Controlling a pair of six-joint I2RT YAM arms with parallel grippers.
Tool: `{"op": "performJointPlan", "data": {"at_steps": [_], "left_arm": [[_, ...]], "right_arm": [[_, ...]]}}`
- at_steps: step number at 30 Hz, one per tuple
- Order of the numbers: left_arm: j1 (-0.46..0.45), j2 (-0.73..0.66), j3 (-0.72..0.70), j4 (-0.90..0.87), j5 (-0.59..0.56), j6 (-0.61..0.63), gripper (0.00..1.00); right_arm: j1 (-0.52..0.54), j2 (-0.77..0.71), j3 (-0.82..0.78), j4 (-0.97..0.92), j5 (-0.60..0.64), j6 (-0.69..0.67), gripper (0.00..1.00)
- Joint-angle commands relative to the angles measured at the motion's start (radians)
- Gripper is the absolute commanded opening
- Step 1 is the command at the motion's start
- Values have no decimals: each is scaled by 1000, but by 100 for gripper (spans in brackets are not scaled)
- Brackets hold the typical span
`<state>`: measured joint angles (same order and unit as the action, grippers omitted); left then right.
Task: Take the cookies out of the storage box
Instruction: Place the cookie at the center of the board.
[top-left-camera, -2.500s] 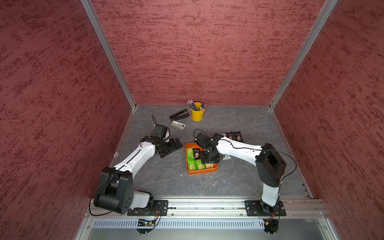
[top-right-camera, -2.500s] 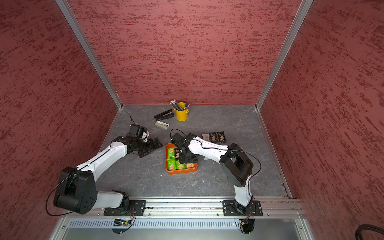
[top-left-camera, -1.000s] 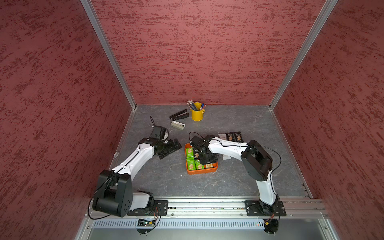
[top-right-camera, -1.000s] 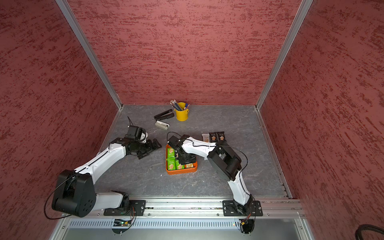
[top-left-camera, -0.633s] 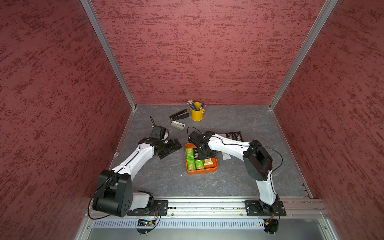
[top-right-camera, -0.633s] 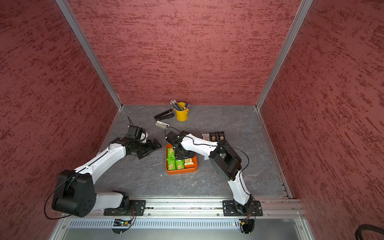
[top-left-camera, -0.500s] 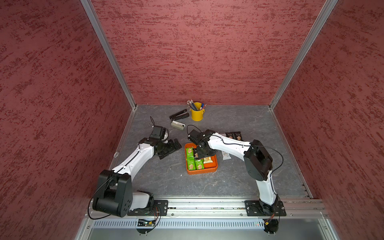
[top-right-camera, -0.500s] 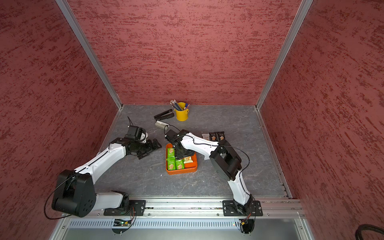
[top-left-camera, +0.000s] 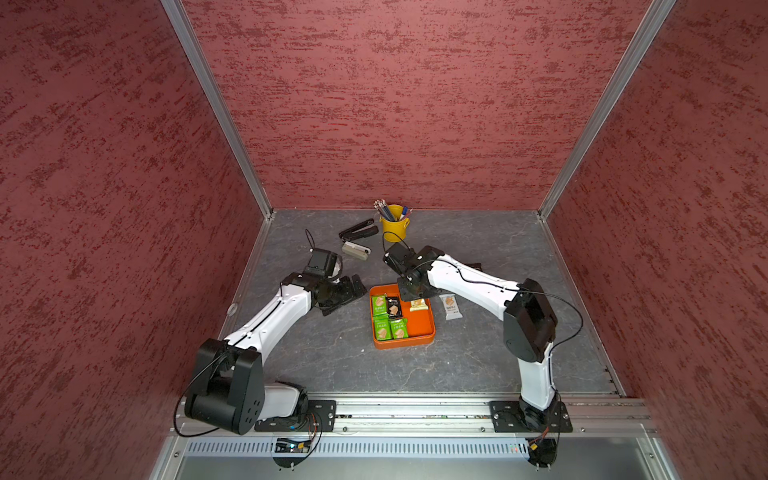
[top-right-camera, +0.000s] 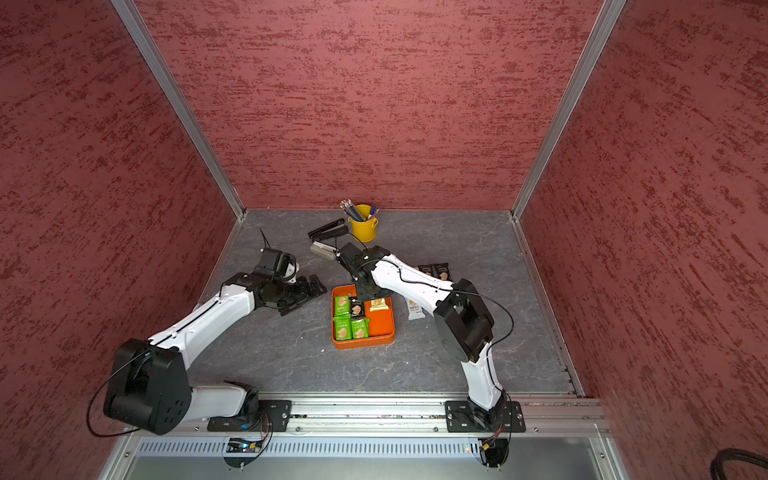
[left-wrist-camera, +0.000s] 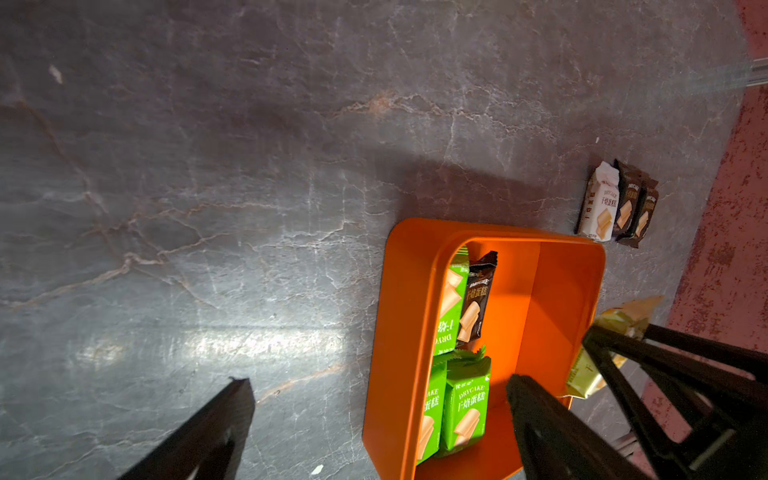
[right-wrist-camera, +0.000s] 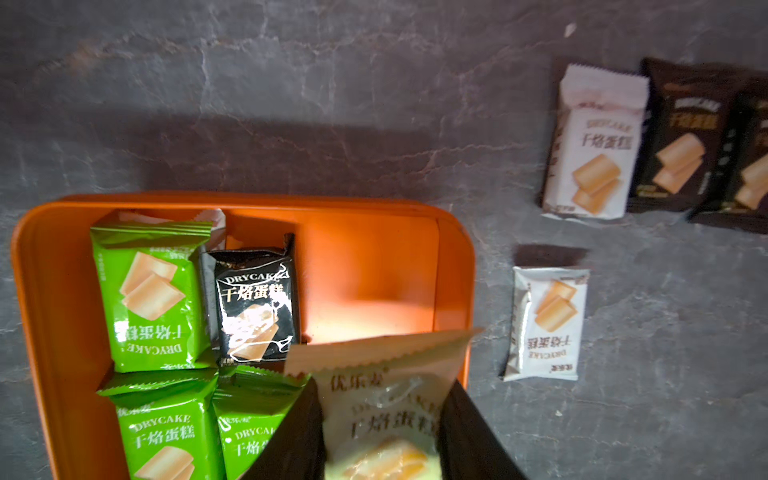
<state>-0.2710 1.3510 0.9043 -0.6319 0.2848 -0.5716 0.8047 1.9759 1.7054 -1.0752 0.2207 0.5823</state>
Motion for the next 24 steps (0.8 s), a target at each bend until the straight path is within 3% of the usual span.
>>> {"op": "performJointPlan", "data": {"at_steps": [1,13,24], "left_arm": [[-36,32,48,-1,-47,-14,100],[-162,191,185,10,-98,-55,100],[-223,288,295,-6,-139,-97,100]], "right_arm": [[-31,-75,-24,-10,41,-38,42],[-220,-212,-211,33,6,-167,42],[-423,-218,-349,124,-107,-292,41]]}}
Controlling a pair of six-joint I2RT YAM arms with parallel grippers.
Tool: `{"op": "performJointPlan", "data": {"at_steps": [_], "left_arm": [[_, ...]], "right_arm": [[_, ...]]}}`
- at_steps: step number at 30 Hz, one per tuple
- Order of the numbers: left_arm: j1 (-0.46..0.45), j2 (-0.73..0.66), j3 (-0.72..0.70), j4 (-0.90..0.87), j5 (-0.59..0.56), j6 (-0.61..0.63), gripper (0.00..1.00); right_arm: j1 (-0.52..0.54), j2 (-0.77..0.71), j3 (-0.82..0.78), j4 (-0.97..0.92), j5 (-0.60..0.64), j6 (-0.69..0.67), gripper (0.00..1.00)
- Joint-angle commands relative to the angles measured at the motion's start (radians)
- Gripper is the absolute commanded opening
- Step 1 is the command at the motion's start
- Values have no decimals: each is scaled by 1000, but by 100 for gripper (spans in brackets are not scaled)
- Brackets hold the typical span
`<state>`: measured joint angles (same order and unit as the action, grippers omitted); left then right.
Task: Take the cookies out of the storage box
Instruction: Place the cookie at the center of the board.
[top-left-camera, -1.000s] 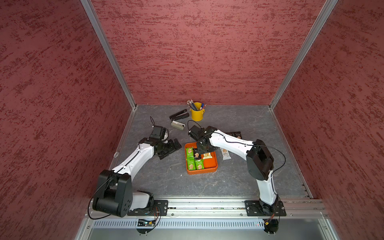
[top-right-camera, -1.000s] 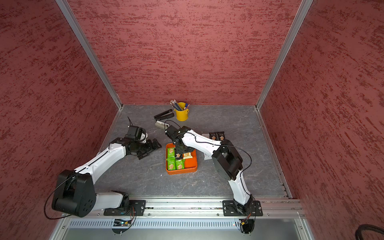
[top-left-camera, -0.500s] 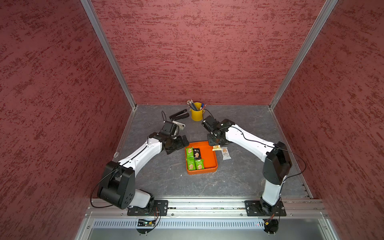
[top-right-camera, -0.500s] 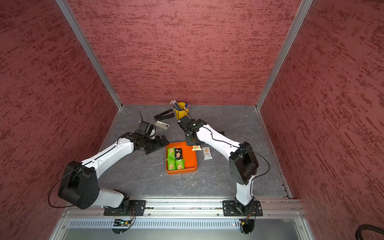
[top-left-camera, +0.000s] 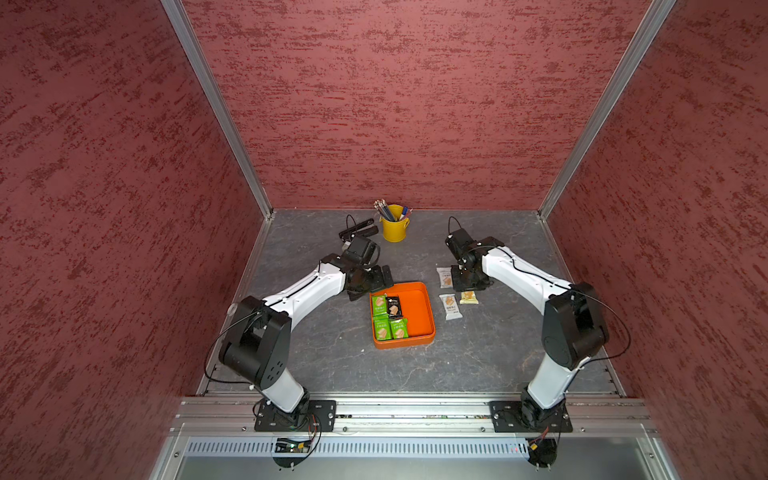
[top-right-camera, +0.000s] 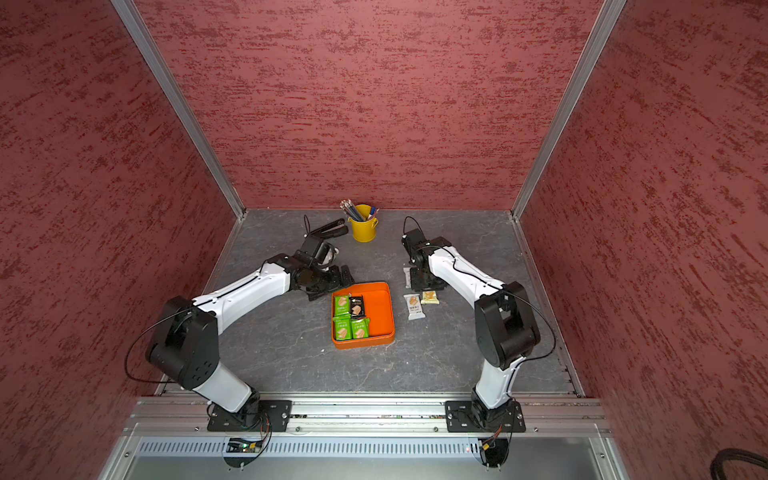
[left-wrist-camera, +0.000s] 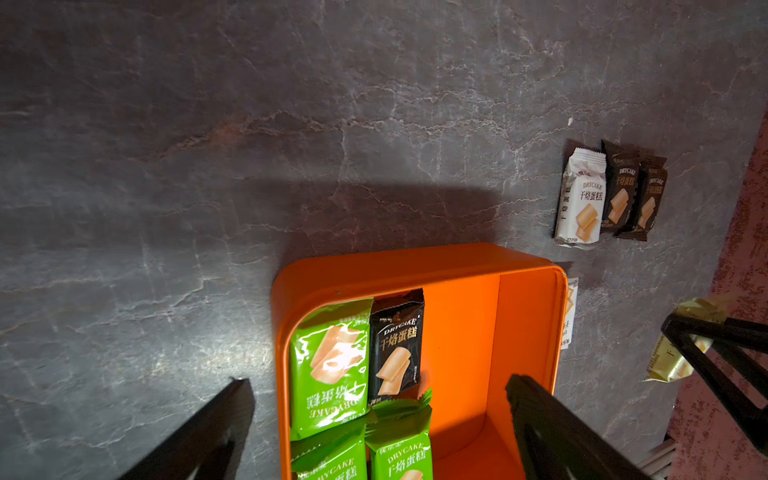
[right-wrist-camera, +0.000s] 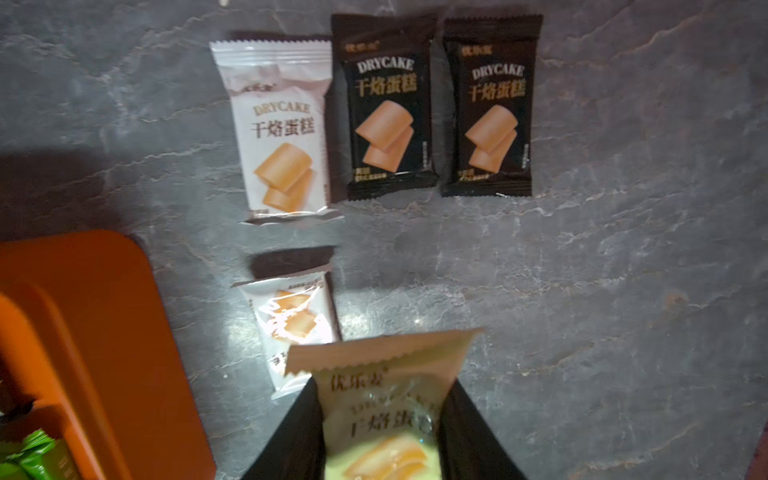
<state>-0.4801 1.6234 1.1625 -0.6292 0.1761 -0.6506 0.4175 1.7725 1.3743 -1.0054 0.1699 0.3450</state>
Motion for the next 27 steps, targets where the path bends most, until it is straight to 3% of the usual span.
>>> {"op": "performJointPlan", "data": {"at_steps": [1,10,27], "left_arm": [[-18,22,43,-10,-33,-22,100],[-53,68,101,-35,-68,-51,100],[-58,95,141,-63,-81,-46,100]], "right_arm": [[-48,-10,-22,62,-65,-62,41],[-91,73,-49,122,-141,-128,40],[-93,163,-78,169,-188,-107,41]]}}
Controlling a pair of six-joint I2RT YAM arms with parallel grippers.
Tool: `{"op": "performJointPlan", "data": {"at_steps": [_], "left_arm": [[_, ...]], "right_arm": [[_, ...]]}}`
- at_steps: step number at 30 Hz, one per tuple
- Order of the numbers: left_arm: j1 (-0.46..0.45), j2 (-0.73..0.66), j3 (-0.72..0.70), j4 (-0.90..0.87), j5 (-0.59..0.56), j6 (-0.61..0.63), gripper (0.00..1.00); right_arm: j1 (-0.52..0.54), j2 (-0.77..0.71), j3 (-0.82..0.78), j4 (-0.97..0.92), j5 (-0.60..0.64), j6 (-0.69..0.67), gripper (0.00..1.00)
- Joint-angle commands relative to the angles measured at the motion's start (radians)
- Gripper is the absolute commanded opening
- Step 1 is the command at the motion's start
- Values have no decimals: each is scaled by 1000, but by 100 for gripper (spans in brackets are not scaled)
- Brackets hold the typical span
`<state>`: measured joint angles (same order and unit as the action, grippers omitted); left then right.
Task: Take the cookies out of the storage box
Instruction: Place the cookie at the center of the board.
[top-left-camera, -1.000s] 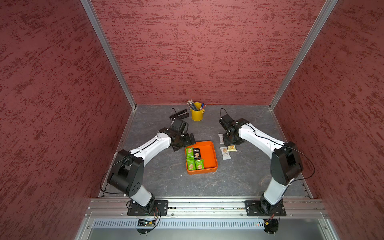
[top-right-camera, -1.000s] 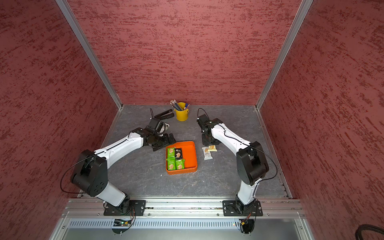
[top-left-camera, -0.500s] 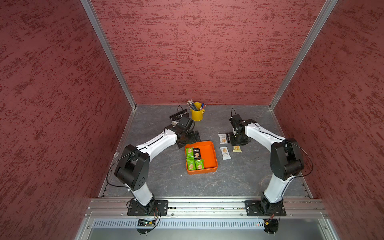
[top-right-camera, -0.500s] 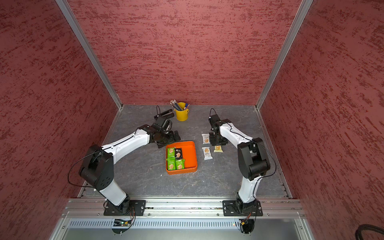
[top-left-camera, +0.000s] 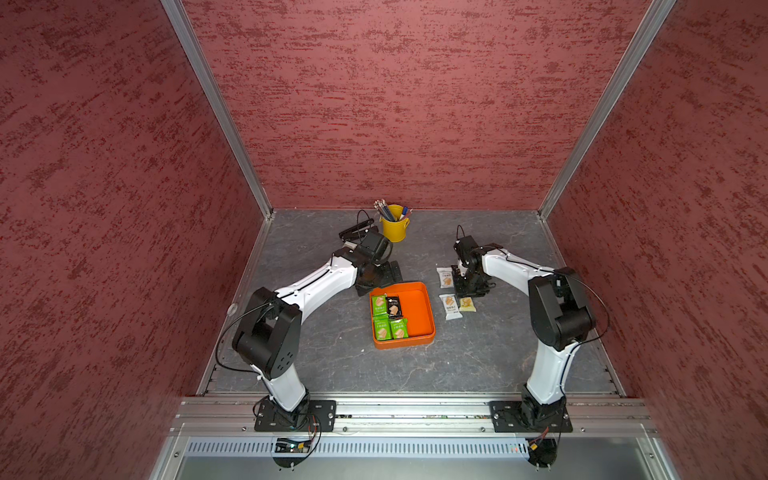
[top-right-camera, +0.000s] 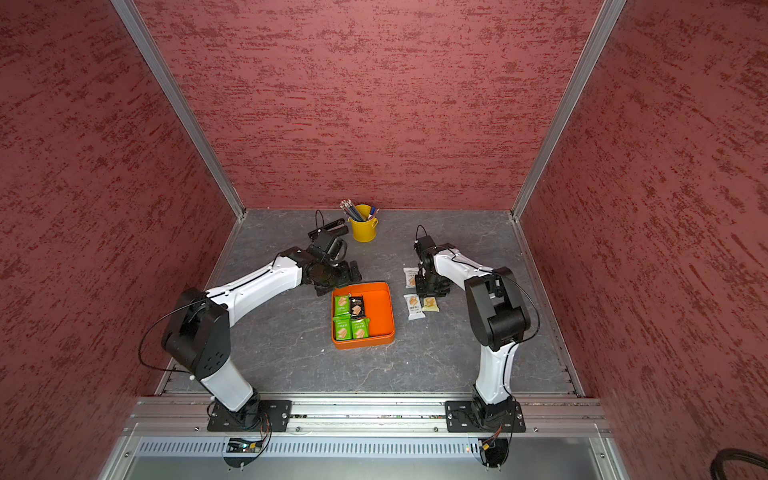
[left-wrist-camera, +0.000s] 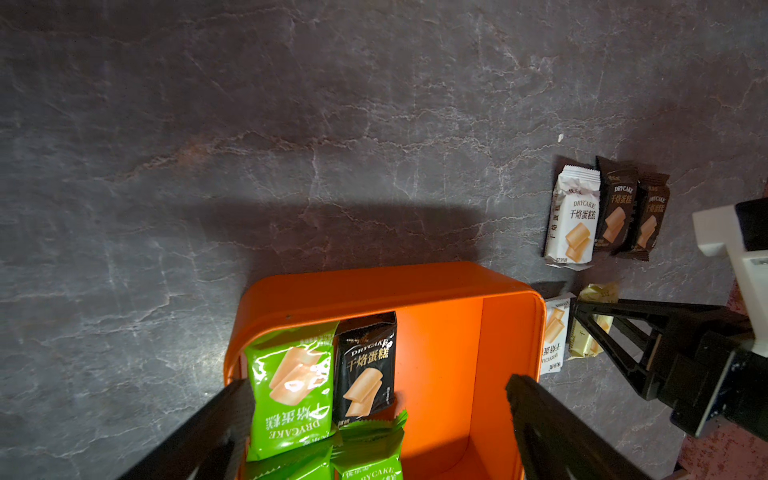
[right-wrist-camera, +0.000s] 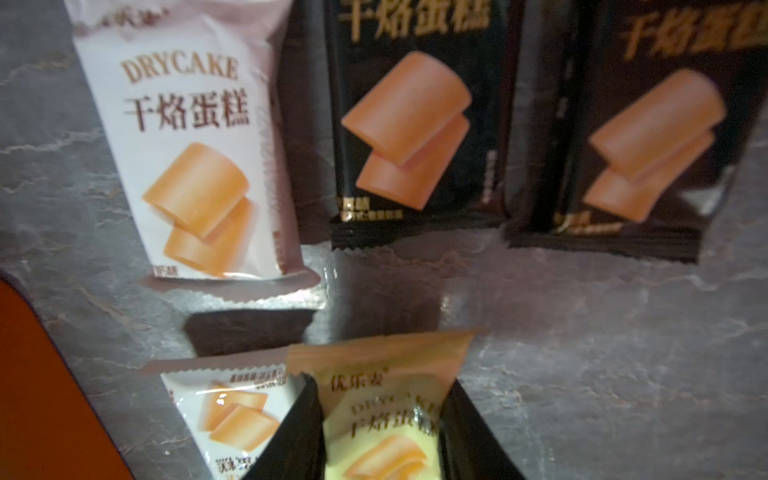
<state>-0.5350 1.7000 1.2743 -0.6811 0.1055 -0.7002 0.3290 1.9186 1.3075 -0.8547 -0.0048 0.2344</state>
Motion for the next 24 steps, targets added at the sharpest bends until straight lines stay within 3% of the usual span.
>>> {"op": "performJointPlan", "data": {"at_steps": [1,5,10,17,24], "left_arm": [[-3,19,31,-11,-10,5,100],[-3,22,33,-12,-9,8,100],[-3,17,30,-11,-9,10,100],[14,-7,-5,1,12,17,100],[73,-83,-97,35,67,22,100]], "right_arm": [[-4,22,-11,19,-11,3,41],[-5,28,-8,15,-5,3,45],[-4,10,1,-2,3,11,58],[-5,-76,14,-26,-30,54,60],[13,-192,-25,57,-195,181,59]]}}
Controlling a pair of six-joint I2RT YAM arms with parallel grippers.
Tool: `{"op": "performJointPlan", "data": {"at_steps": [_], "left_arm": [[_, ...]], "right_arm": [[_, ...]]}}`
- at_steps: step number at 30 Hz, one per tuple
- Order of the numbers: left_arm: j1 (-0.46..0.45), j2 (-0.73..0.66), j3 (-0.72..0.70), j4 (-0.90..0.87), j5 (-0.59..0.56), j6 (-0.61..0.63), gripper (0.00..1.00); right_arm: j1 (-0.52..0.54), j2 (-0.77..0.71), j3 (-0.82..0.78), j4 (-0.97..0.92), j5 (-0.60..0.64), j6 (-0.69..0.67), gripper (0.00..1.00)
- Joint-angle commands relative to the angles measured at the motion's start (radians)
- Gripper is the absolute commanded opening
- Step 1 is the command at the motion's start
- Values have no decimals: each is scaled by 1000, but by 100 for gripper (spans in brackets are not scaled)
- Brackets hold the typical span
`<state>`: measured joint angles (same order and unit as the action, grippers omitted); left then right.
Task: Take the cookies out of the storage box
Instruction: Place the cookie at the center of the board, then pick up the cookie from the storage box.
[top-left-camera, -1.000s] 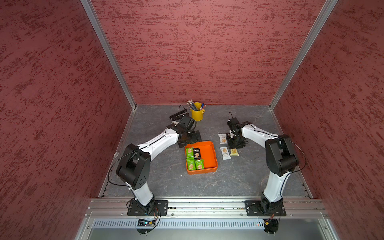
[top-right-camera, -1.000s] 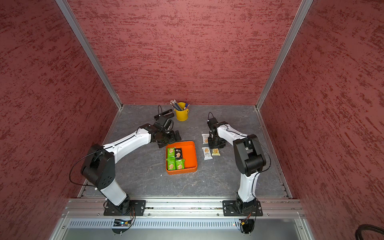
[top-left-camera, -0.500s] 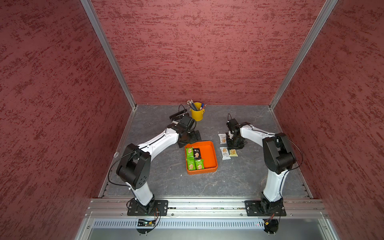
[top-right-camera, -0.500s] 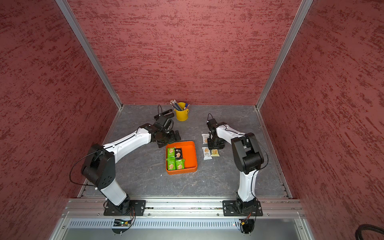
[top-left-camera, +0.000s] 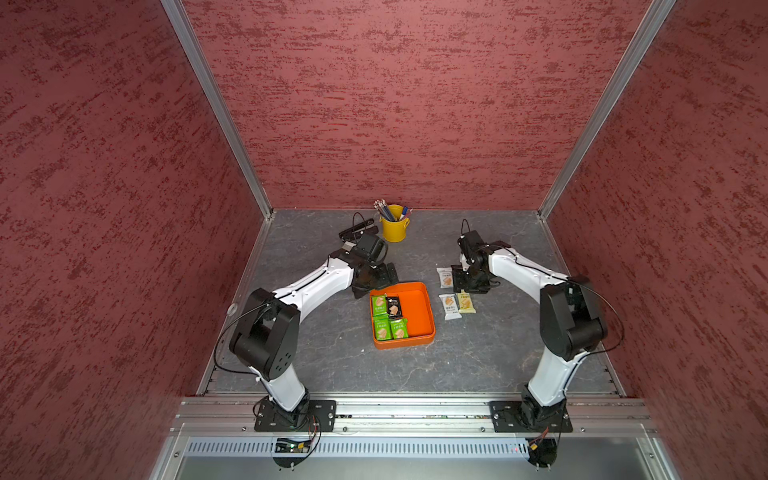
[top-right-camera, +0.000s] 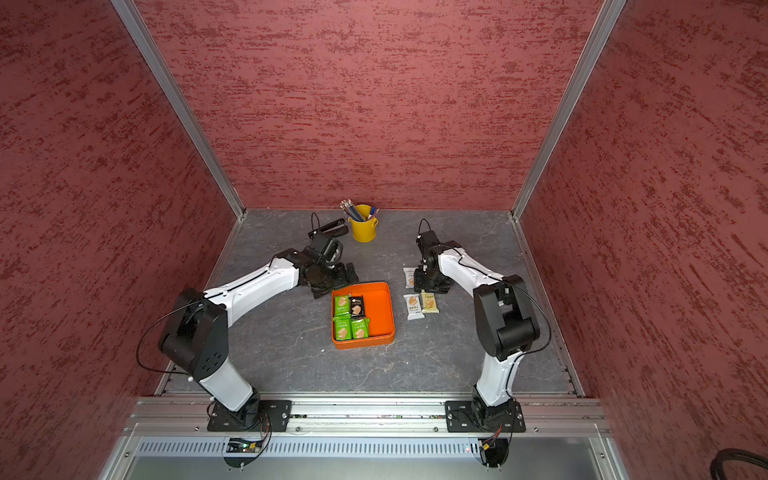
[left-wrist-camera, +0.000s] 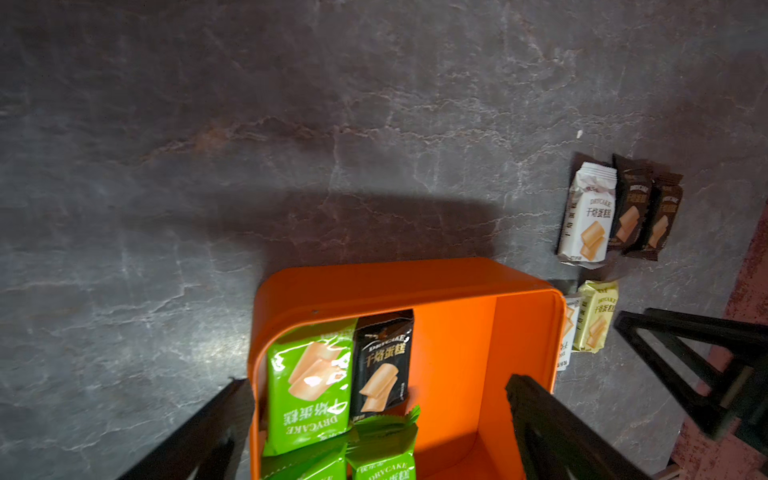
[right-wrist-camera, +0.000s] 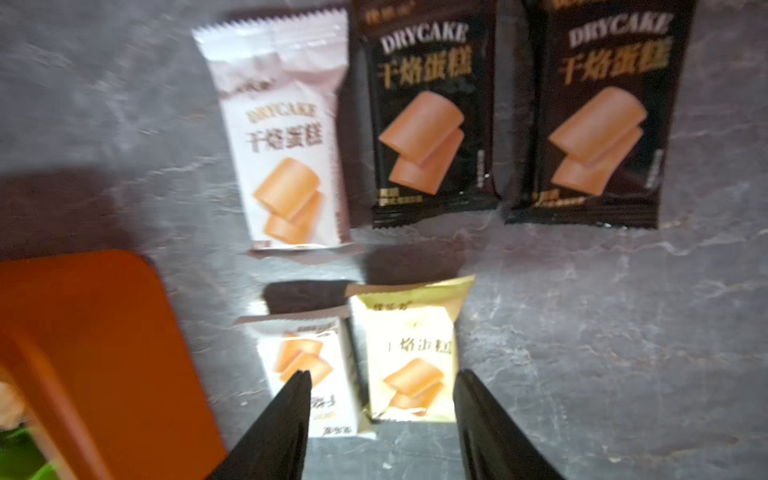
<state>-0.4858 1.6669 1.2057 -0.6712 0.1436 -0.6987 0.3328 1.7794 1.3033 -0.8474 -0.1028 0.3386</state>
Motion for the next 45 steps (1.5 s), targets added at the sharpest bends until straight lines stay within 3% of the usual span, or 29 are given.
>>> {"op": "performJointPlan", "data": {"at_steps": [1,8,18,31,36,45], "left_arm": [[33,-65,-43,26,33,25,100],[102,-156,-138,25,68,71,100],[204,-248,-240,35,129,110,100],[249,-355,-343,51,138,111,100],[259,-383,-365,28,123,120,100],[265,-389,-368,35,119,113,100]], "right_arm": [[18,-70,-33,74,-129,100,59],[114,-139,-110,235,-204,247,59],[307,-103,-102,342,-163,366,58],[423,102,47,297,-122,362,57],[442,167,123,213,-37,356,57],[455,242,197,180,-37,339,56]]}}
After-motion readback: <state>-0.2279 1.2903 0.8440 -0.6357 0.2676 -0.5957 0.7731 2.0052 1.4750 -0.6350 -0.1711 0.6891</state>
